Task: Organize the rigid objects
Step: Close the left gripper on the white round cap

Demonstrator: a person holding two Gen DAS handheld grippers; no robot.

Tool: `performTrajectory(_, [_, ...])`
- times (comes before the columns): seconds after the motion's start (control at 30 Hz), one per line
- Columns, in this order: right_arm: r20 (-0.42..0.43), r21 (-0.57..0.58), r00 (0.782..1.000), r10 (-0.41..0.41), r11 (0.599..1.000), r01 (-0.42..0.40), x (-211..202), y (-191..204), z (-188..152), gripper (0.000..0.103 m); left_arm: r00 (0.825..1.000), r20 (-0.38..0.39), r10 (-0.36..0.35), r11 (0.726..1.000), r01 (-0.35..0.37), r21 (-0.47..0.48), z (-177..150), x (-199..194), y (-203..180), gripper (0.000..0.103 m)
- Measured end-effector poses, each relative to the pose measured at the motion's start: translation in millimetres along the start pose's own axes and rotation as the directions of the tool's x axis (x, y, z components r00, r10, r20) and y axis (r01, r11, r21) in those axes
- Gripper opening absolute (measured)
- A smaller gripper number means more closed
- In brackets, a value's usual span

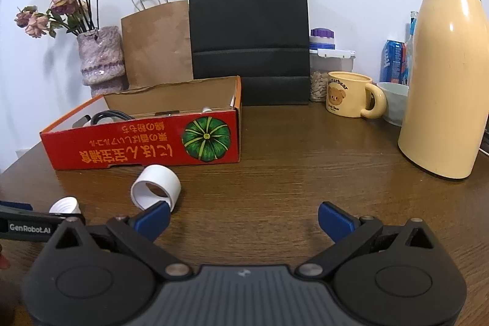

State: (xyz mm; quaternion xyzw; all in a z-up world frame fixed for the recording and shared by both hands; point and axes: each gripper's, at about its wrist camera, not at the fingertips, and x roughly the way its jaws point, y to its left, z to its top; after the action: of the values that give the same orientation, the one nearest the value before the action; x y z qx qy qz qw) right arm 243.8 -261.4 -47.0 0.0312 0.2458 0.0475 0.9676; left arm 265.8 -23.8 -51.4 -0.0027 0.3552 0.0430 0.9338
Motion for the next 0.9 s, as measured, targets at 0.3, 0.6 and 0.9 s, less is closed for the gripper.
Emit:
performTrajectory(0.3, [-0.007, 0.006, 1.000, -0.010, 1.000, 0.010, 1.8, -1.0, -0.7, 0.103, 1.000, 0.010, -0.002, 1.000, 0.002, -0.020, -1.0, 1.1, 1.9, 0.103])
performTrajectory(0.6, [-0.011, 0.010, 1.000, -0.018, 1.000, 0.018, 3.7, -2.1, -1.0, 0.103, 1.000, 0.021, -0.006, 1.000, 0.006, -0.018, -0.4, -0.8, 2.8, 0.092])
performTrajectory(0.9, [-0.011, 0.008, 1.000, -0.017, 1.000, 0.017, 3.9, -2.1, -1.2, 0.103, 0.998, 0.058, 0.000, 1.000, 0.000, -0.013, -1.6, -9.2, 3.8, 0.041])
